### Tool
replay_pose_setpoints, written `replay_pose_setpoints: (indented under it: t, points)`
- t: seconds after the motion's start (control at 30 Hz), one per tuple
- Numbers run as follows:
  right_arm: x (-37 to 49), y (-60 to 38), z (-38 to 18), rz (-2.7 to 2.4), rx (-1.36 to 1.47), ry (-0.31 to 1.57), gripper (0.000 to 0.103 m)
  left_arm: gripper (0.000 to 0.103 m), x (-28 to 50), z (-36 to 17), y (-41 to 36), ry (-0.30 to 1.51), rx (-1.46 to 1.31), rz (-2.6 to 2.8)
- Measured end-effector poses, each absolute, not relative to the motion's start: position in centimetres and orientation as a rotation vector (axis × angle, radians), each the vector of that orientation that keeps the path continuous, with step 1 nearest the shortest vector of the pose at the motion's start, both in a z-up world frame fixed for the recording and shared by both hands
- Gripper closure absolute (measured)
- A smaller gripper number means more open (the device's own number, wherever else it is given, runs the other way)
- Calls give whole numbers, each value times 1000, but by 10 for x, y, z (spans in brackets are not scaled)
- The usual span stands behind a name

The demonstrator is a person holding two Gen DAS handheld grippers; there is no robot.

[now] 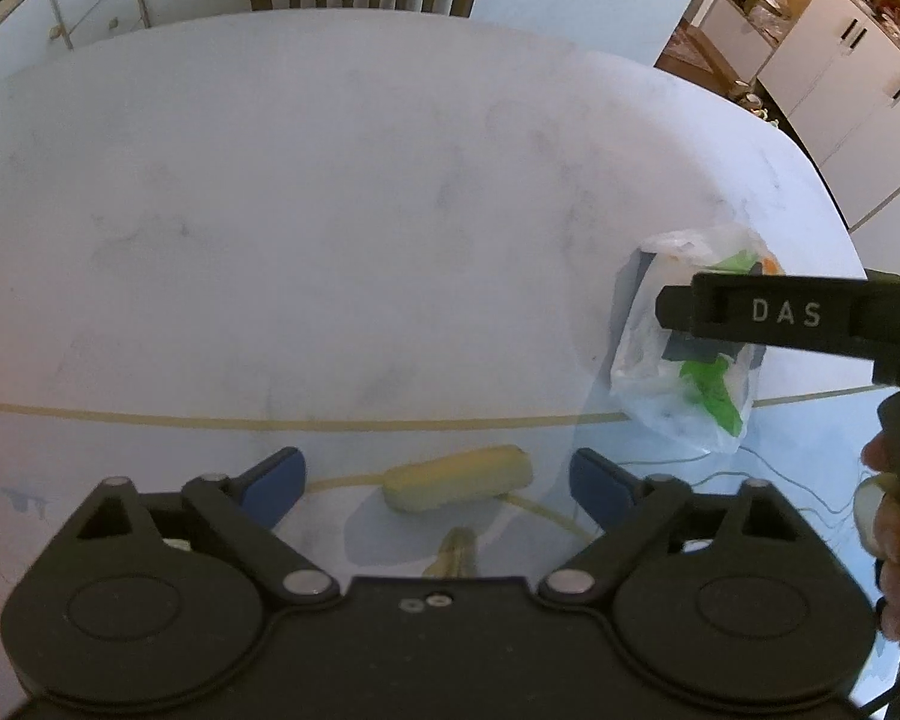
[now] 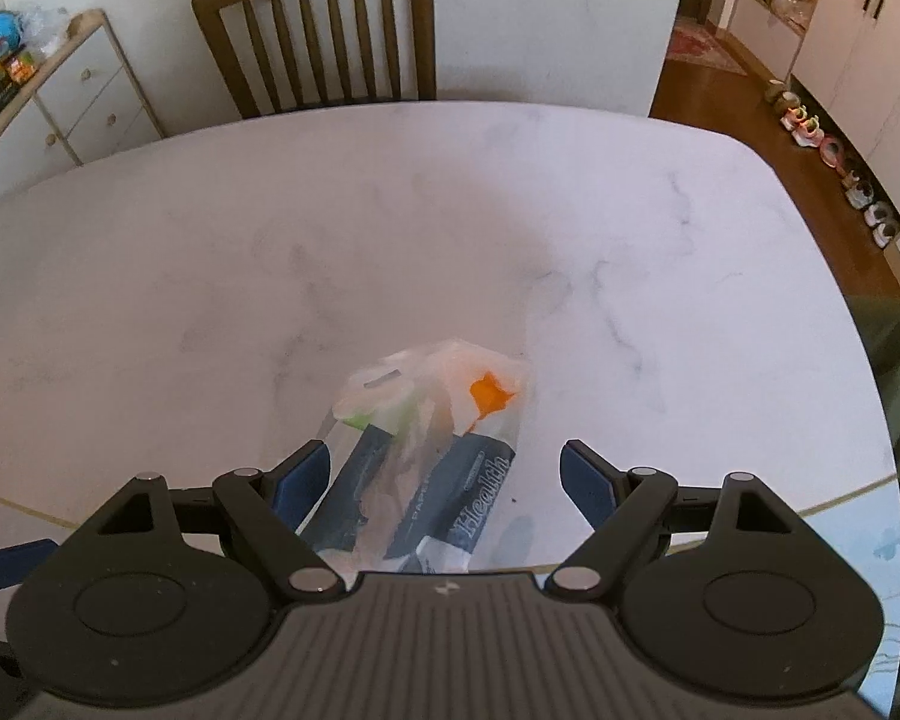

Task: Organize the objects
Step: 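Grasp the pale yellow bar with the left gripper while the right gripper grasps the wipes packet, then carry the yellow bar with the left gripper while the right gripper carries the wipes packet over the box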

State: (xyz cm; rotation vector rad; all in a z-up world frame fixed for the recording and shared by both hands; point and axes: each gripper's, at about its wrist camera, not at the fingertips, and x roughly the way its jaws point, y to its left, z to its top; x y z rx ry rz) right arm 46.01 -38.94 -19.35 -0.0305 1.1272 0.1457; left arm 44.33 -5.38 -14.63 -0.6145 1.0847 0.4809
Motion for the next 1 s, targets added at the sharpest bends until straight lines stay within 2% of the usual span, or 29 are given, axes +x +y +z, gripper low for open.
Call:
replay_pose_setpoints:
  t: [0.07, 0.13, 0.27, 0.33, 0.37, 0.43, 0.7, 0.8, 1.0]
  points:
    - [461, -389, -198, 147, -28, 1134, 20, 14, 444, -145, -55, 1082, -601, 484]
    - [460, -389, -200, 149, -24, 1135, 20, 22, 444, -144, -56, 1077, -590, 489]
    - [461, -387, -201, 170, -7, 1133, 33, 37, 443, -139, -56, 1065, -594, 480]
    - [461, -384, -201, 174, -18, 1129, 36, 50, 445, -138, -59, 1073, -584, 469]
    - [460, -384, -200, 178, -19, 1128, 37, 53, 446, -137, -60, 1075, -582, 464]
    - [458, -383, -200, 181, -13, 1127, 40, 52, 446, -137, -60, 1076, -595, 459]
    - [447, -385, -191, 216, 31, 1123, 70, 53, 437, -135, -57, 1067, -630, 469]
    - [439, -386, -187, 237, 54, 1127, 73, 53, 430, -131, -56, 1063, -639, 467]
    - [413, -382, -168, 309, 64, 1115, 73, 53, 412, -120, -53, 1061, -653, 460]
